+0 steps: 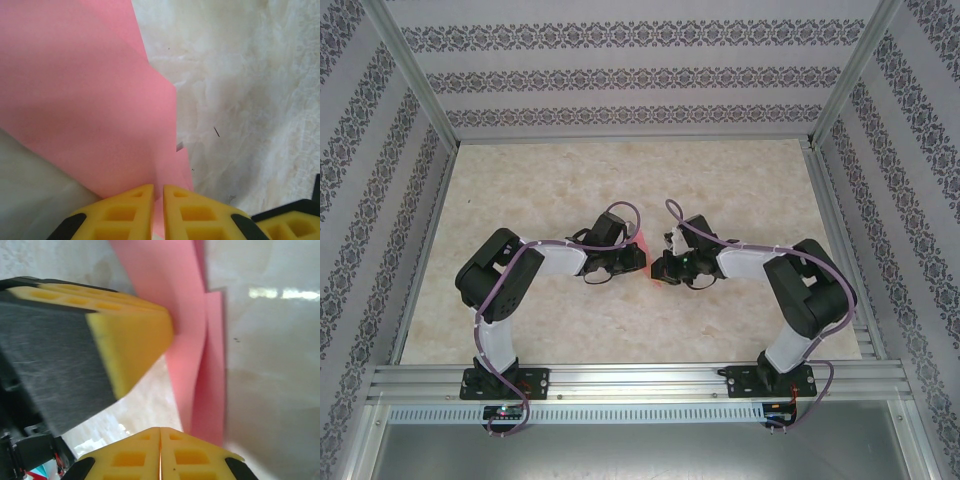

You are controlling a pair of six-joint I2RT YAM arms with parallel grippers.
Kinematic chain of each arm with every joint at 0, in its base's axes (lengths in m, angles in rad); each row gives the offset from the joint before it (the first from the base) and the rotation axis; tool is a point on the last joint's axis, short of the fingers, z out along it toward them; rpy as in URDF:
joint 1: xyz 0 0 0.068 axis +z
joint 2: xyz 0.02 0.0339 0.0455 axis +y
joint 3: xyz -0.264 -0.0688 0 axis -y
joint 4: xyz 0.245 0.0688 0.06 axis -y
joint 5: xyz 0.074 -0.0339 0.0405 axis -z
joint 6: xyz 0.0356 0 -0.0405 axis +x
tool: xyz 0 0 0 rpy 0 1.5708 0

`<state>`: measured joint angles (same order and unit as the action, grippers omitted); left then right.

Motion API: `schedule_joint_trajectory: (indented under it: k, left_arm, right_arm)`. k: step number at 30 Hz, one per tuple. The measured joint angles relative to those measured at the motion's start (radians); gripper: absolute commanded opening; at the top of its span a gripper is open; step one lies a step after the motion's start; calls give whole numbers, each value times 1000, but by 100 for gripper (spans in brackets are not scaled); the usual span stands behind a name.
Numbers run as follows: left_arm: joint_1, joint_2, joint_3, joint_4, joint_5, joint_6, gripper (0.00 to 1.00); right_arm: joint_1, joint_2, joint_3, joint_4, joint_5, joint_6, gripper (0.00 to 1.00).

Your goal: Fold a paper plane with a square sheet of paper (pick it up from the middle)

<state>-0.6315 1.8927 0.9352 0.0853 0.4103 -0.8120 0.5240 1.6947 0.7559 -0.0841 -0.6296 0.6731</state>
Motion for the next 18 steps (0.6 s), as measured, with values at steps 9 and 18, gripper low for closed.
schedule_joint_trajectory:
  k: [9, 18]
  left_arm:
    - [0, 0, 2, -2, 0, -3, 15]
    - [0, 3, 15, -25, -5, -5, 15]
  right_arm:
    - [0, 34, 4, -31, 11, -26, 8]
    - [0, 45, 19, -63, 34, -56, 8]
